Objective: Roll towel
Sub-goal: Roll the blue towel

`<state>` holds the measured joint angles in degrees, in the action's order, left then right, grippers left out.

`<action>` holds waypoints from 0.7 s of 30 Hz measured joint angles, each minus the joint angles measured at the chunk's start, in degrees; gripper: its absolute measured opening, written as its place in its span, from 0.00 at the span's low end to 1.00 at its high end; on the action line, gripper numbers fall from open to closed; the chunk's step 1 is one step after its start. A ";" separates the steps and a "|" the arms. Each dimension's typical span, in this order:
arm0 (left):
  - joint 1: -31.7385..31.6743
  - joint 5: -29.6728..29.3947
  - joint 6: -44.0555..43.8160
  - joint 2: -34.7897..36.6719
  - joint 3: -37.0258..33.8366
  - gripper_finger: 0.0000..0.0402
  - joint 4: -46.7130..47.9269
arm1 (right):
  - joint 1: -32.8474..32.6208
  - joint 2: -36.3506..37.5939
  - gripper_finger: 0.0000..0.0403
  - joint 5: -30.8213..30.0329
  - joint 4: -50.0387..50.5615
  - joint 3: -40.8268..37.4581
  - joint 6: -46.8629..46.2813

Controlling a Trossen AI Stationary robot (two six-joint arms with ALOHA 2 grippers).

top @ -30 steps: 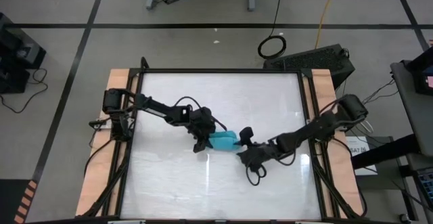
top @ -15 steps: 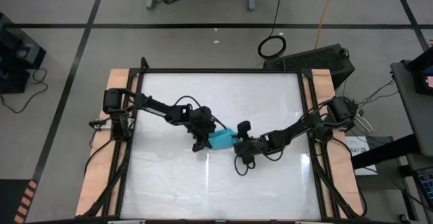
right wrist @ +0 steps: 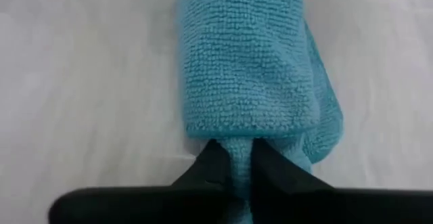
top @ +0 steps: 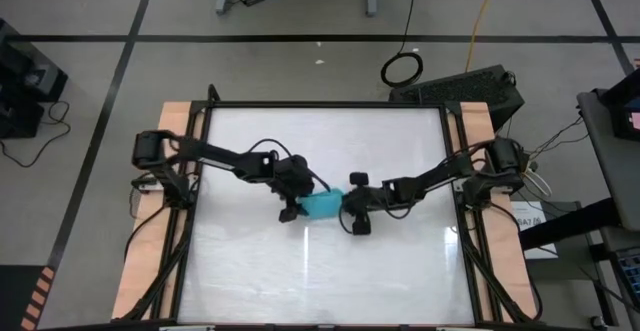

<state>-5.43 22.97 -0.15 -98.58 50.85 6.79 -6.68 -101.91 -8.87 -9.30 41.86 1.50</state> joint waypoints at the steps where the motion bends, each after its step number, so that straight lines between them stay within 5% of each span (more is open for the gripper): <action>1: 0.67 -2.46 1.41 1.38 0.17 0.59 1.86 | 0.52 0.01 0.04 1.21 0.03 -0.02 -0.84; 8: 10.60 -20.38 9.15 9.66 0.44 0.60 3.93 | 3.95 -0.04 0.05 9.45 0.04 -0.04 -6.82; 14: 17.70 -36.57 14.71 7.37 0.37 0.60 -0.81 | 5.19 -0.11 0.08 13.78 -0.17 -0.04 -7.13; 21: 16.53 -36.00 13.20 1.29 0.28 0.60 -2.01 | 5.25 -0.04 0.07 13.89 -0.20 -0.08 -8.03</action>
<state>11.11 -13.04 13.05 -97.29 51.13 4.78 -1.43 -101.95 5.02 -9.50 41.78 -6.53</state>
